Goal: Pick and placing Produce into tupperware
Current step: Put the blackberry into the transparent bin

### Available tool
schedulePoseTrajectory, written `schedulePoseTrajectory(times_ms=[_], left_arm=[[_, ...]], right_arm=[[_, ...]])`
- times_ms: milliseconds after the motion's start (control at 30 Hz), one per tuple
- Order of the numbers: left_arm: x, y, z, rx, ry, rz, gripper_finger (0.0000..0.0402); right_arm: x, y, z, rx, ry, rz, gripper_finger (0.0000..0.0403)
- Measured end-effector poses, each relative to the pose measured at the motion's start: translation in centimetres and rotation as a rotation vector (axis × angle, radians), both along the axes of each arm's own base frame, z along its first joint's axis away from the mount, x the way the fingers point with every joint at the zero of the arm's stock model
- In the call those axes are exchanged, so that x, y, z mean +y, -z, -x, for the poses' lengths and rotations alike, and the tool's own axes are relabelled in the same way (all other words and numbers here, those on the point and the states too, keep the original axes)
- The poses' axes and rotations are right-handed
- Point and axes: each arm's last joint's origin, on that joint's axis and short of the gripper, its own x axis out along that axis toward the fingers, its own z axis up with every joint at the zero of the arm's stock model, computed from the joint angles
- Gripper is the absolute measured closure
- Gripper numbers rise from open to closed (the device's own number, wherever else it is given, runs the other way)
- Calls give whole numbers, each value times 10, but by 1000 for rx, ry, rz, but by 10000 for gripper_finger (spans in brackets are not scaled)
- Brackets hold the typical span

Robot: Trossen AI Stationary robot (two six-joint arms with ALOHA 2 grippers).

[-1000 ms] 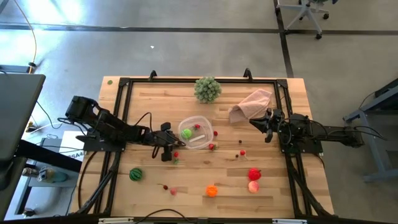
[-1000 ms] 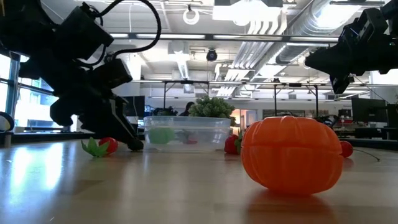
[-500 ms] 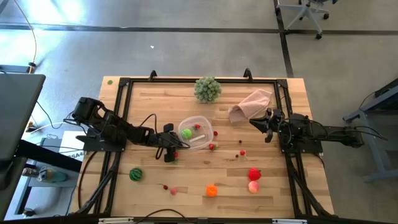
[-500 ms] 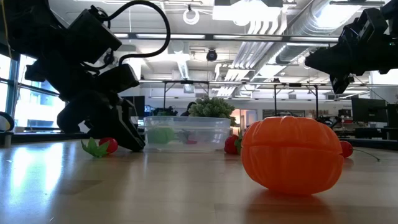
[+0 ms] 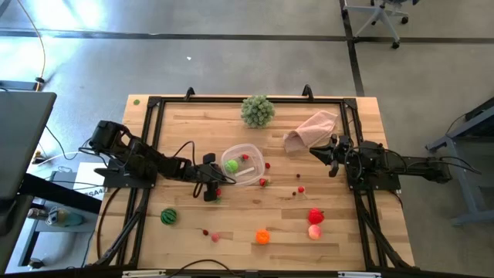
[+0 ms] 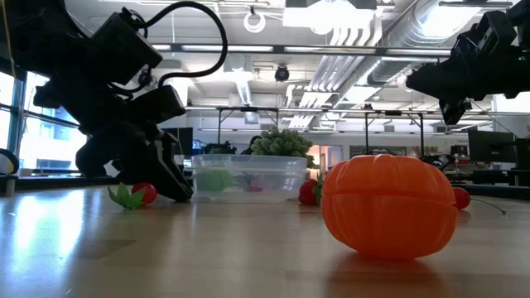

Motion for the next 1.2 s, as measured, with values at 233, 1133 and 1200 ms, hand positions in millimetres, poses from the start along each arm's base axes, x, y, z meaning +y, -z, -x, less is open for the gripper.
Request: schedulePoseTrajectory(times_ms=[233, 1133, 1200], left_arm=[[0, 0, 0, 4, 6, 8, 289], [-1, 0, 3, 27, 4, 28, 293], [-1, -2, 5, 34, 1, 30, 293]], right_arm=[[0, 0, 0, 0, 0, 0, 373], [0, 0, 0, 0, 0, 0, 373], [0, 0, 0, 0, 0, 0, 373]])
